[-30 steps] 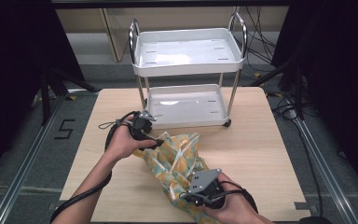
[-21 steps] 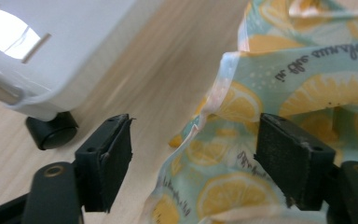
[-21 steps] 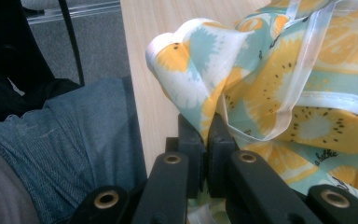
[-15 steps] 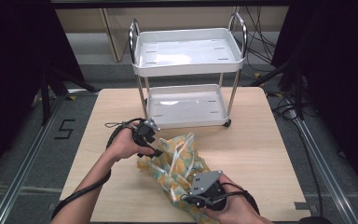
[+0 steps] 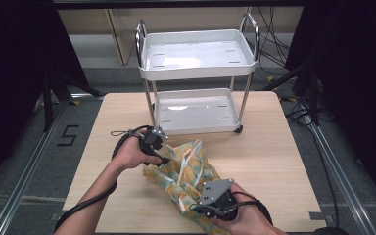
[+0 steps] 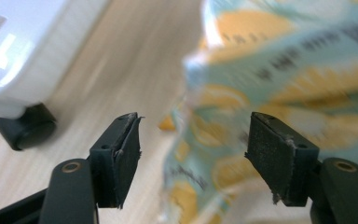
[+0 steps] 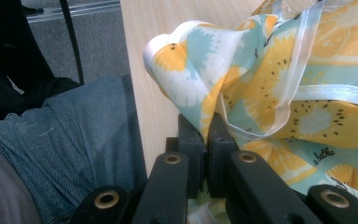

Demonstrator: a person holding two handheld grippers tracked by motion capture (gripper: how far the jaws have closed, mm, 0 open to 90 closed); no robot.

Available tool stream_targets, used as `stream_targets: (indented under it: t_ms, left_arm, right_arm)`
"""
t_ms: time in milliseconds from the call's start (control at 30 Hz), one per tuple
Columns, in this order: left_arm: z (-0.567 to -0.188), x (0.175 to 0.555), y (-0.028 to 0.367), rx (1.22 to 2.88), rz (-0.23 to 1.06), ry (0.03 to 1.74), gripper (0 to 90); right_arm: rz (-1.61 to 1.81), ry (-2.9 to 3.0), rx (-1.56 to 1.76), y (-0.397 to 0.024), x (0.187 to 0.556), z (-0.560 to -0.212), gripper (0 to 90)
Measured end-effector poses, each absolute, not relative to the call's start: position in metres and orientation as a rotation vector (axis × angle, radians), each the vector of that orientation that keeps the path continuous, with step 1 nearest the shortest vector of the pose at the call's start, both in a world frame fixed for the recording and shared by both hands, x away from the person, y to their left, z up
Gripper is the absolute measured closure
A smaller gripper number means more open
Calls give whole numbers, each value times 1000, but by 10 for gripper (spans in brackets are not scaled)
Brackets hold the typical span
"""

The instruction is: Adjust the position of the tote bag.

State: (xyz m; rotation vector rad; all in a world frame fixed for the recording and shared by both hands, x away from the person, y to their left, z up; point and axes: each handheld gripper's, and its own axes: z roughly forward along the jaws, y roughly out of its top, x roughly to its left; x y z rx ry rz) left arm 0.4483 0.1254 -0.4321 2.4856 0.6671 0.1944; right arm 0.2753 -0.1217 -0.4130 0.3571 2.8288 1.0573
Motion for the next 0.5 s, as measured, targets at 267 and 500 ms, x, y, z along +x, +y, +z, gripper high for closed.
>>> stream_targets:
  t_ms: [267,500]
  left_arm:
    - [-437,453,110,2486,144,592,468]
    - [-433,455,107,2474,133,603,833]
  right_arm:
    - [1056,2833,379,-123,273,-412,884]
    - [1052,2832,369,-125,272,-413,884]
